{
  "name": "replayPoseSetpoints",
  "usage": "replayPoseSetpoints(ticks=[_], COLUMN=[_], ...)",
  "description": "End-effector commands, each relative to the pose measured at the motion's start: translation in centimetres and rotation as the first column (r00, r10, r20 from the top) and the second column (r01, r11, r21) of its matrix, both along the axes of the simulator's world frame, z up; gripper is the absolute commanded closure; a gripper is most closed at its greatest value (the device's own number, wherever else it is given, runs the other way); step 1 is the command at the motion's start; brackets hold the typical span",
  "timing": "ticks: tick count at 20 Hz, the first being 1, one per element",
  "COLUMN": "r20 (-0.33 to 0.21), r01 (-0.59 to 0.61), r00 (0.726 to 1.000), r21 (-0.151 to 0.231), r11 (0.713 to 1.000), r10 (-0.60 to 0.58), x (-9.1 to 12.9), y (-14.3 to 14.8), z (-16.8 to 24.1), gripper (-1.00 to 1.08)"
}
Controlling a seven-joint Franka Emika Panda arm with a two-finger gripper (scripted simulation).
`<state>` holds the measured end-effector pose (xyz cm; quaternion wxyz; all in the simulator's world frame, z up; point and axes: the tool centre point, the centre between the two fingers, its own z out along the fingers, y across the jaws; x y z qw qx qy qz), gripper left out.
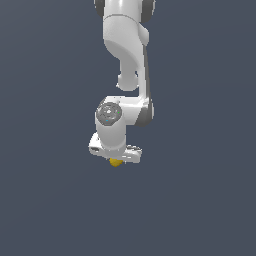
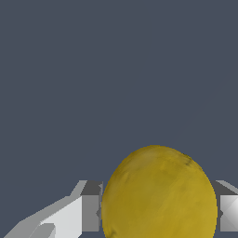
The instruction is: Pick up the object and move it to a goal position.
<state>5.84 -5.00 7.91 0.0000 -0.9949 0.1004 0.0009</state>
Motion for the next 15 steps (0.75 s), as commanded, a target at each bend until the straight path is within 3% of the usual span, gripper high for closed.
replayPoseSetpoints(ticks=[1, 8, 15], r20=[0.001, 0.001, 0.002], r01=[0.000, 0.000, 0.000], r00=[1.000, 1.000, 1.000], r21=[0.000, 0.000, 0.000], r11=[1.000, 1.000, 1.000], r10=[0.000, 0.000, 0.000], x=[-0.5, -1.6, -1.8], y=[-2.7, -8.7, -10.7], z=[1.3, 4.2, 5.1], gripper=[1.08, 1.08, 1.08])
